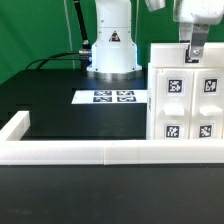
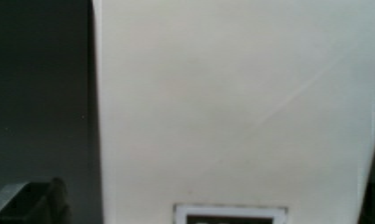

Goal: Assemble cabinet

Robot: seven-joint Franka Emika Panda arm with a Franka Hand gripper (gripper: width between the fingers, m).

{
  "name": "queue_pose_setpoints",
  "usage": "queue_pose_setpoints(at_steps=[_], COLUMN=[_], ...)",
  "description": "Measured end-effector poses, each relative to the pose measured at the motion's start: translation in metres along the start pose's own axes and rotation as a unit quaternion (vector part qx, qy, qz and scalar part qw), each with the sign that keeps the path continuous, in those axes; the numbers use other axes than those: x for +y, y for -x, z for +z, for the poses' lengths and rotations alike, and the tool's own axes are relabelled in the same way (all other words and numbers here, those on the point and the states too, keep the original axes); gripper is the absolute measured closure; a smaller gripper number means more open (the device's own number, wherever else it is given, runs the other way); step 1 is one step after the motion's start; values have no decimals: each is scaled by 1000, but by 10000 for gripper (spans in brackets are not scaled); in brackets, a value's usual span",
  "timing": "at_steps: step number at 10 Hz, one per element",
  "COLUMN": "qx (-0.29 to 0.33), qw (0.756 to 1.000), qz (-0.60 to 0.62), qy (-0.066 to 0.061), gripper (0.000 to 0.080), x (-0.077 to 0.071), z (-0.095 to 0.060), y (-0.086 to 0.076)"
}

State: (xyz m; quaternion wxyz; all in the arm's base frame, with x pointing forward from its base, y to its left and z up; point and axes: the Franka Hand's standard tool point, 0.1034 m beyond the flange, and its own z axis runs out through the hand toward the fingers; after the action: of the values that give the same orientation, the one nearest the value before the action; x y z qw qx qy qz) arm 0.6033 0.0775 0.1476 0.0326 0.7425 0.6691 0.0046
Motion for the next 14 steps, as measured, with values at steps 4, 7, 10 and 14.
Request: queue_pose_setpoints(at_steps=[4,7,10,14], qx=[0,0,2,3], qw=[1000,999,982,918], qz=[5,48,190,396], qy=[0,-1,-2,0], gripper=[243,243,242,242], x=[0,0,0,-1], z=[0,1,1,1], y=[1,2,7,7])
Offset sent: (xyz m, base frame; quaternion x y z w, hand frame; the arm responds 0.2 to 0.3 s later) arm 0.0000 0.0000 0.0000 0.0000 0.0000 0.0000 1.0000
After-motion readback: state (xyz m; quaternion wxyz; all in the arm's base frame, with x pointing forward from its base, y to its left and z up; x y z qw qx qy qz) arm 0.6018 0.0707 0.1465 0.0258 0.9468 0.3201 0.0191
